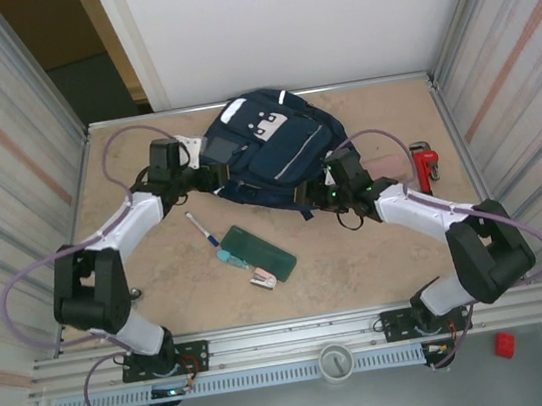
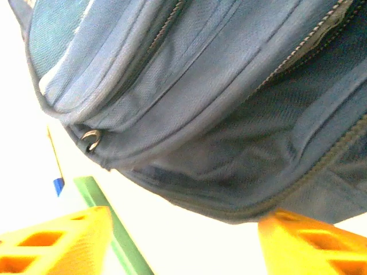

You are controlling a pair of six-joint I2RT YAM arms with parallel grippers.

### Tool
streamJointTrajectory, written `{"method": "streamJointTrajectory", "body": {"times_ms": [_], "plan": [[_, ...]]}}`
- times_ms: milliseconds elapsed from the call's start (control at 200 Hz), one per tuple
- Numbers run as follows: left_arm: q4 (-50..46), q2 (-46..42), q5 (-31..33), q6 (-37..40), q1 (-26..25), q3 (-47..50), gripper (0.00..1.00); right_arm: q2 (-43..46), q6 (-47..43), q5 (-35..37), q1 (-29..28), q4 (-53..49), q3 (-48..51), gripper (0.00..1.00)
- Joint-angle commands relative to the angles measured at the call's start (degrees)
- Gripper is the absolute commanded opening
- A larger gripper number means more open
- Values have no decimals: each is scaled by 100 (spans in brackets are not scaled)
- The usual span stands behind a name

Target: Pack the student bag

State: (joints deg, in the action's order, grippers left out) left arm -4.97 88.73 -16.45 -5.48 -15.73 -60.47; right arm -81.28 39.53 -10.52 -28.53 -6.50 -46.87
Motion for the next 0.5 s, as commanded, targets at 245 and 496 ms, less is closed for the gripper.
{"method": "streamJointTrajectory", "body": {"times_ms": [245,496], "plan": [[-699,646,1509,1738,-1977,-1371,90,-533,-255,-727,1802,-281,-627,60],[-1770,2235,1840,1787,-2633,-3127,90,-952,242,-1059,1597,514,-79,29]]}}
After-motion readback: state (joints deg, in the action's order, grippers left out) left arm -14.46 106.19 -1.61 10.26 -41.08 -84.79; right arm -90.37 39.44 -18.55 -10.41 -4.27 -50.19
